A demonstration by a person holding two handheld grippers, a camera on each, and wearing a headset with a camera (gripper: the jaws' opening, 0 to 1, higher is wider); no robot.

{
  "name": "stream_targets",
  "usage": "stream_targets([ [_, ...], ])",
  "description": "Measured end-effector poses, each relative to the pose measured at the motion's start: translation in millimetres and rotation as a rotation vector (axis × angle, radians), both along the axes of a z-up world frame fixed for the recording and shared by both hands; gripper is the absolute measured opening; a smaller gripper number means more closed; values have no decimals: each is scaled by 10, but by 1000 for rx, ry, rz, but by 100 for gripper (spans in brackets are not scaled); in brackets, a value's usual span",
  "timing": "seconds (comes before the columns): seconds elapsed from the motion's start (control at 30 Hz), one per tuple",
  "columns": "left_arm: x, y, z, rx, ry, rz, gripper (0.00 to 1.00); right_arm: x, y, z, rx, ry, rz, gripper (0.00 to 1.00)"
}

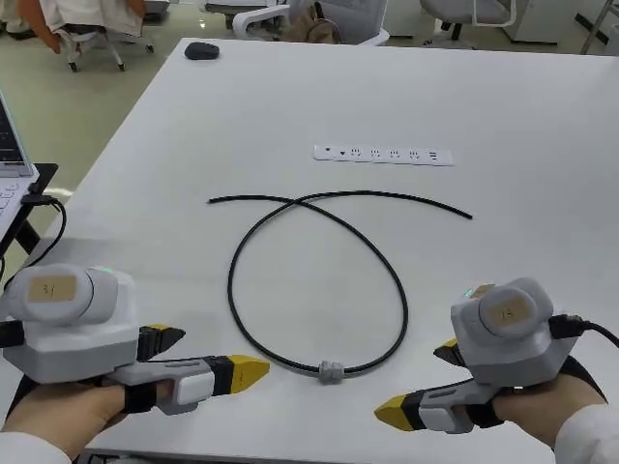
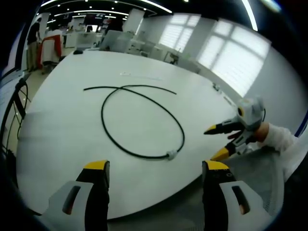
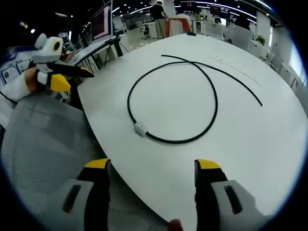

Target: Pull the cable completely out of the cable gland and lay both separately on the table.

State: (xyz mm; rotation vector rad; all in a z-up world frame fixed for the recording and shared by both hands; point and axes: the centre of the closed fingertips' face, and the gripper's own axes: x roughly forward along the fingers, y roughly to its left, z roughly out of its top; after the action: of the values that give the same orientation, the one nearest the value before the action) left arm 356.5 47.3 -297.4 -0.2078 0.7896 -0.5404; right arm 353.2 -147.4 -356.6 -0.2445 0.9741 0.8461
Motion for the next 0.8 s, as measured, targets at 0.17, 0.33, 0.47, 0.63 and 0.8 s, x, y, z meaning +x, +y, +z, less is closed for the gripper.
stream_targets([
  [0.17, -4, -4, -3, 0, 1, -4, 80, 1, -2, -1, -1, 0, 0, 73],
  [0.33, -1, -4, -1, -1, 1, -3, 80, -7, -3, -9, -4, 4, 2, 73],
  [0.47, 4, -3, 3, -3, -1, 0, 80, -14, -1, -19, -7, 6, 7, 73],
  [0.63, 7, -2, 7, -5, -2, 1, 79, -17, 1, -19, -8, 6, 9, 73],
  [0.8, 7, -6, 7, -5, -2, -1, 79, -15, 0, -19, -7, 6, 8, 73],
])
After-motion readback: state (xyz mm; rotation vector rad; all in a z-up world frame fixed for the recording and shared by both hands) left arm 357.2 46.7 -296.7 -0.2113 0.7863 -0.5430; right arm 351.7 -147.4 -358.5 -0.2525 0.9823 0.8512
